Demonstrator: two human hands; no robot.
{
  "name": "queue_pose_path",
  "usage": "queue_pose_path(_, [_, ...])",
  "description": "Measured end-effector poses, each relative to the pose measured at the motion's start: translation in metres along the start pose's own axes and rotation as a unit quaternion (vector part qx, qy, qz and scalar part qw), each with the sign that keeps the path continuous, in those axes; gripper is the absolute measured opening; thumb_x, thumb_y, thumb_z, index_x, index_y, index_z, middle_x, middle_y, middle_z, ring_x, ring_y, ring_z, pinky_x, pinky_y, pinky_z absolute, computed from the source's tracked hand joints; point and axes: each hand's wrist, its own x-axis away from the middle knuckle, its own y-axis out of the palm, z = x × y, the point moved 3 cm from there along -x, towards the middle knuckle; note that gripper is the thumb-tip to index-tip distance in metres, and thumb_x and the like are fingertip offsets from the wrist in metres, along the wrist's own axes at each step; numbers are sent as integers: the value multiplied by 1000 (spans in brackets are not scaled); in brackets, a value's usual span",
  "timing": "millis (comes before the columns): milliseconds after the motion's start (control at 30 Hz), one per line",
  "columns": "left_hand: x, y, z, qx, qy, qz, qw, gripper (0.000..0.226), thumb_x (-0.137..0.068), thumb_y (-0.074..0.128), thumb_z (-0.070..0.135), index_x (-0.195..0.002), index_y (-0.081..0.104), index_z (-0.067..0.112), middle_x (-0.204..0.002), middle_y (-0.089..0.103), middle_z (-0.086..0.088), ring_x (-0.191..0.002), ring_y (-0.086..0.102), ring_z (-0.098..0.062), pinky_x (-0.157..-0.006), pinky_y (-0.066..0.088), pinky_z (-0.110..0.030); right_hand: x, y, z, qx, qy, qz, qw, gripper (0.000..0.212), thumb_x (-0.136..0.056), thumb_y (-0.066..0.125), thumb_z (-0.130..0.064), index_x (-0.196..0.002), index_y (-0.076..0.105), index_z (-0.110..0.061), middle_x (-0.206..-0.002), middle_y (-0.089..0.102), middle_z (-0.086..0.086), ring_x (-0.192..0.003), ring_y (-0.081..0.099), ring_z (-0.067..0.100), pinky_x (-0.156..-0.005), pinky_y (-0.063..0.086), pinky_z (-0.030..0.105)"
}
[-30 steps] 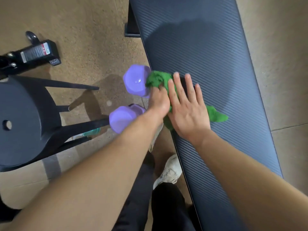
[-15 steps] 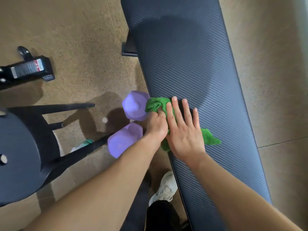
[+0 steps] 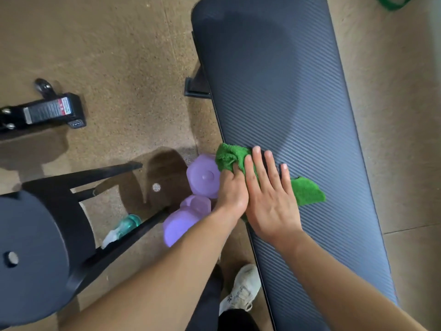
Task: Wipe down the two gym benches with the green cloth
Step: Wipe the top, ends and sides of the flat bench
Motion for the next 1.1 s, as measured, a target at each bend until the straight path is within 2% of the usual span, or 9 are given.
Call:
queue_pose_path(133, [-47,-13,60,0,50,48,998,42,-107,32,28,-132,53,2,-134,57,-21,-125,53,-31,-95,37,-25,-76,-19,3,16,-8,24,1000,71,-98,37,-26,-158,4,-9,-166,-5,10,-153,-5,31,-121,5,52])
queue_pose_path(300, [-91,-27,117,26,123,88,988,41,-105,35,35,-125,60,10,-127,64,-16,-118,59,-30,-104,43,-38,-145,-39,1,8,16,47,999,69,-100,33,-28,-158,1,-11,-167,-7,8,-153,-6,31,-121,3,52])
queue_pose_path(500, [-44,-16,53,65,19,25,997,45,-106,28,39,-135,49,11,-136,57,-11,-127,52,-24,-94,32,-20,-77,-19,-8,10,-7,10,1000,72,-98,34,-32,-158,1,-9,-166,-6,11,-153,-7,31,-122,4,50])
queue_pose_path(600, [-52,-13,57,66,16,39,997,46,-106,28,37,-132,51,6,-134,57,-15,-125,53,-29,-100,35,-25,-89,-21,0,23,-14,6,1000,73,-98,37,-36,-158,4,-11,-167,-4,9,-153,-4,30,-122,6,51])
queue_pose_path(700, [-91,-20,106,59,72,106,990,46,-104,31,37,-122,57,2,-127,61,-21,-117,59,-35,-105,43,-42,-142,-38,3,28,-4,13,1000,73,-99,32,-42,-159,3,-13,-166,-8,7,-153,-8,29,-121,1,52])
queue_pose_path(867, [-135,-37,165,68,126,135,981,45,-102,35,40,-126,58,10,-127,59,-15,-111,61,-33,-102,47,-46,-206,-62,1,11,9,47,999,68,-101,26,-38,-158,0,-13,-166,-10,6,-152,-12,29,-122,-2,51])
queue_pose_path(933, [-126,-36,162,85,128,124,980,44,-102,35,40,-127,58,11,-126,61,-14,-113,61,-32,-103,46,-43,-201,-60,-1,17,12,49,999,68,-101,28,-36,-158,-1,-13,-166,-10,6,-152,-12,30,-122,-2,50])
queue_pose_path(1033, [-101,-29,126,102,79,93,987,42,-106,33,34,-129,57,8,-129,62,-12,-120,58,-28,-94,39,-22,-170,-48,-7,38,-10,40,998,72,-99,32,-37,-158,-1,-12,-166,-10,8,-152,-10,31,-121,0,50])
queue_pose_path(1100, [-82,-29,109,93,49,89,990,44,-107,29,34,-132,53,8,-135,57,-16,-125,54,-30,-98,38,-26,-157,-43,-6,48,-43,20,998,74,-97,31,-40,-158,0,-11,-166,-8,8,-153,-7,31,-121,3,51])
